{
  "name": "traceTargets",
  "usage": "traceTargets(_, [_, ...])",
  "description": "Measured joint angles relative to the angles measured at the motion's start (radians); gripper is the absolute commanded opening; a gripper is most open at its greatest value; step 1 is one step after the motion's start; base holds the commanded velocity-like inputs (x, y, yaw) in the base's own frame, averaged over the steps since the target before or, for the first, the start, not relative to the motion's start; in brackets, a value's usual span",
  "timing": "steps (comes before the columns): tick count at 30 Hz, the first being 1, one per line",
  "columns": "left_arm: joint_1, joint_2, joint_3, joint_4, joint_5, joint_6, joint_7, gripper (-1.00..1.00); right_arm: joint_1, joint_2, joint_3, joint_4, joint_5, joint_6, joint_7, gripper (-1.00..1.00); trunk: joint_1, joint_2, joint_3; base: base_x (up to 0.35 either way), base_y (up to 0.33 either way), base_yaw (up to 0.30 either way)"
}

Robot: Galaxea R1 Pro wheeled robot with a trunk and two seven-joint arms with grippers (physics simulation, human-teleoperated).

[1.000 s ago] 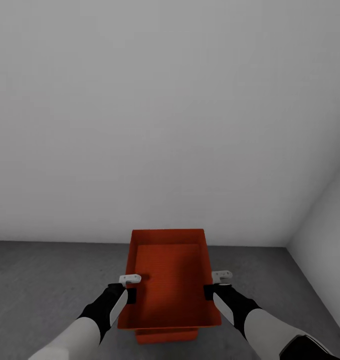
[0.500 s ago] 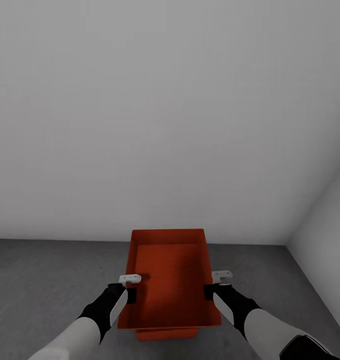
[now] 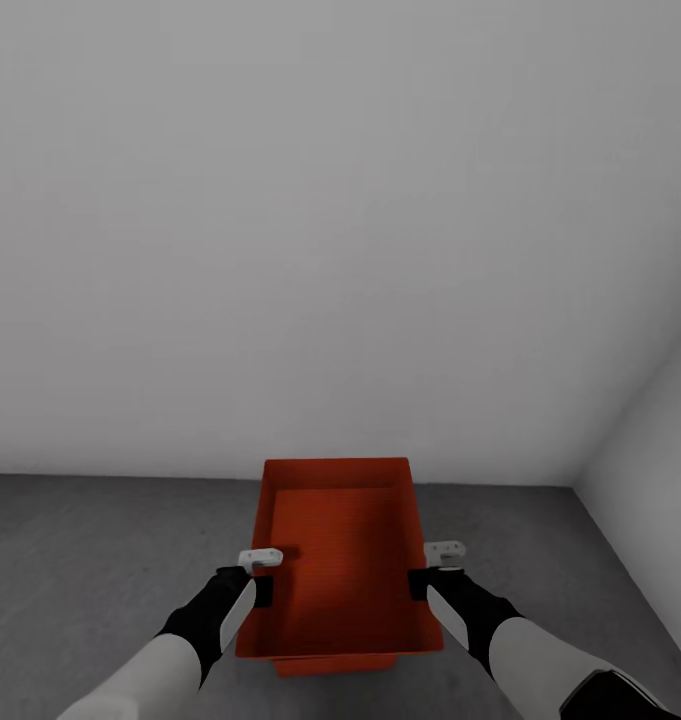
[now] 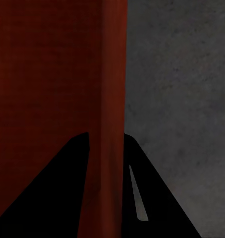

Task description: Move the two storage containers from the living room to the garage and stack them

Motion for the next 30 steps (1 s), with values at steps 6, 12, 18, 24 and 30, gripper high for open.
traceTargets(6, [0.0, 0.0, 0.0, 0.0, 0.0, 0.0, 0.0, -1.0, 0.0, 0.0, 0.0, 0.0, -0.001, 0.0, 0.0, -1.0, 0.0, 0.0, -0.006, 0.0, 0.0, 0.0])
traceTargets(12, [0.0, 0.0, -0.001, 0.0, 0.001, 0.0, 0.0, -1.0, 0.0, 0.0, 0.0, 0.0, 0.0, 0.0, 0.0, -1.0, 0.0, 0.0, -0.012, 0.0, 0.0, 0.0])
traceTargets(18, [0.0, 0.0, -0.001, 0.0, 0.001, 0.0, 0.0, -1.0, 0.0, 0.0, 0.0, 0.0, 0.0, 0.0, 0.0, -1.0, 0.0, 0.0, -0.019, 0.0, 0.0, 0.0])
traceTargets(24, [0.0, 0.001, -0.001, 0.0, 0.001, 0.0, 0.0, -1.0, 0.0, 0.0, -0.001, 0.0, 0.001, 0.0, 0.0, -1.0, 0.0, 0.0, -0.026, 0.0, 0.0, 0.0])
traceTargets(30, [0.0, 0.0, 0.001, 0.0, -0.002, 0.001, 0.0, -1.0, 0.0, 0.0, 0.0, 0.001, -0.001, 0.0, 0.0, -1.0, 0.0, 0.0, -0.032, 0.0, 0.0, 0.0])
